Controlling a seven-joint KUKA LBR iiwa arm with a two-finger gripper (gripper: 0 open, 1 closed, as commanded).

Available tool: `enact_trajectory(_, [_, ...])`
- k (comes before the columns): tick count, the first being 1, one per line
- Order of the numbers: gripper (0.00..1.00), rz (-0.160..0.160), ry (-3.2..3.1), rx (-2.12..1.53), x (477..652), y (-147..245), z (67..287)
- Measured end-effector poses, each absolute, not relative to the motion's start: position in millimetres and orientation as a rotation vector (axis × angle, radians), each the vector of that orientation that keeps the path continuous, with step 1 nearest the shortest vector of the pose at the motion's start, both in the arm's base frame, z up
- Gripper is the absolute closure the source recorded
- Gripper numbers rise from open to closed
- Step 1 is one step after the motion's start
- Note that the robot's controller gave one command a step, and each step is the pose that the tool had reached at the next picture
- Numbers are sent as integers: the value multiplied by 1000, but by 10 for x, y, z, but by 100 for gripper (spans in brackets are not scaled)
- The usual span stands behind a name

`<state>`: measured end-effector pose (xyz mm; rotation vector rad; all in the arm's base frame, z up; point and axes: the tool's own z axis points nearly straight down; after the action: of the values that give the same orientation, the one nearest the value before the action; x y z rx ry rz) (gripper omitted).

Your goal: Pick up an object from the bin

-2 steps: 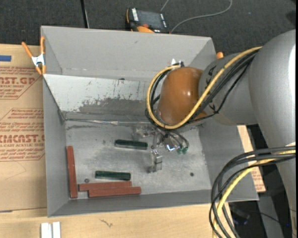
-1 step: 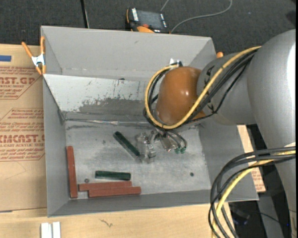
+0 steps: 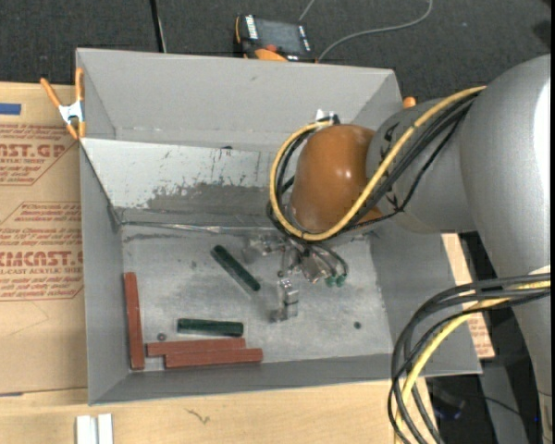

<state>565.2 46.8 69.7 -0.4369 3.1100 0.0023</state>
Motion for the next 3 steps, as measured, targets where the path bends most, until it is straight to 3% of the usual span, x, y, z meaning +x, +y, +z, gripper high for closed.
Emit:
enact_trajectory(1, [0, 5, 3137, -43, 5932, 964, 961])
enact_trajectory(2, [0, 2, 3143, 57, 5538, 1037, 686])
enact_trajectory(3, [100, 3, 3139, 58, 5561, 1033, 709])
